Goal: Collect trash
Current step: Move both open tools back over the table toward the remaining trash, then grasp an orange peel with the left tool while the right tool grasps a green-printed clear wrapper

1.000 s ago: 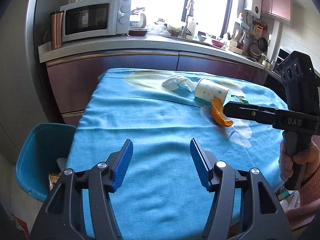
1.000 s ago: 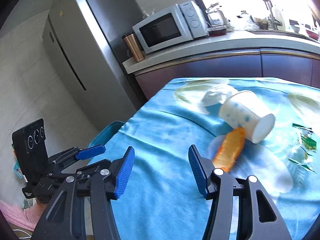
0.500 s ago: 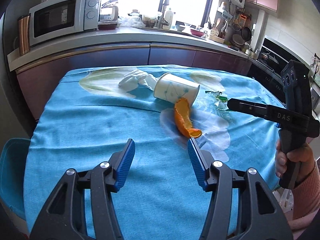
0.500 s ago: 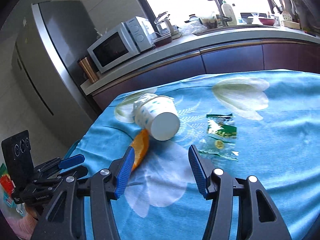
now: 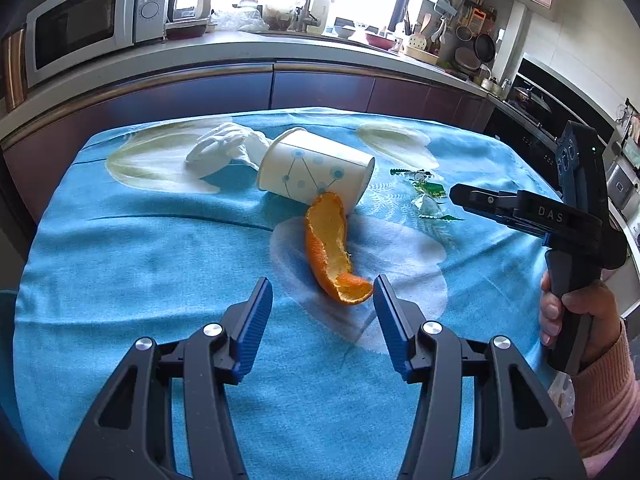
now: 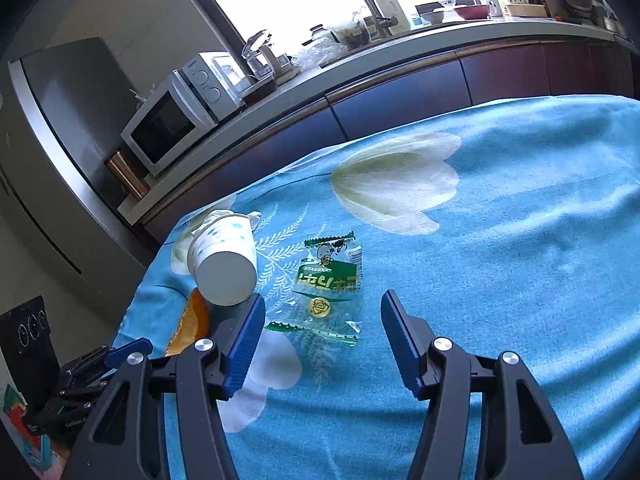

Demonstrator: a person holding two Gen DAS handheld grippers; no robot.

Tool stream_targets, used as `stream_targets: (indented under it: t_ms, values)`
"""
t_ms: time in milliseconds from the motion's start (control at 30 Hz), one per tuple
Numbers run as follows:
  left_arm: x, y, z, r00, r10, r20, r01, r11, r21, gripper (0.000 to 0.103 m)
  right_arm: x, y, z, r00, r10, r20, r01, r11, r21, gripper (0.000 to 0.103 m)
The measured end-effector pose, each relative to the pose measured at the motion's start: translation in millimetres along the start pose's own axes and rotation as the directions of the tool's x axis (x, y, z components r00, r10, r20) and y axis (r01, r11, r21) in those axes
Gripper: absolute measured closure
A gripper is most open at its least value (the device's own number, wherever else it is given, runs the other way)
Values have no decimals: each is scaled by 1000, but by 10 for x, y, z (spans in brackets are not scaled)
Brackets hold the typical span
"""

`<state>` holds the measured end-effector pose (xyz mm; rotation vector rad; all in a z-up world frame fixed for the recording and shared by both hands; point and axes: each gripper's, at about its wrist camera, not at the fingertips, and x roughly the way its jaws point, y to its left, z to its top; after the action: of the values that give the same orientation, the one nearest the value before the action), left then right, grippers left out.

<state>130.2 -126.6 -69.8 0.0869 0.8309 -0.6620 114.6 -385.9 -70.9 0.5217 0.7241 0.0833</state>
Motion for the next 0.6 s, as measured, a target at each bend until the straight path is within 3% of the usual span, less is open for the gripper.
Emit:
stream_targets:
  t_ms: [300,500,600]
  values:
    - [223,-71,73,999,-7,-52,7,1000,-1,59,177,-31,51,999,13,-46,-12,1000,15,45]
    - [331,-115,85,997,-26,-78,26,1000,-5,71,219,-10,66,998,12,-58,-11,1000,12,45]
    - [335,-107,84,997,-31,-75,30,999,-12,73,232,-13,63,998,13,-64,-12,1000,17,59]
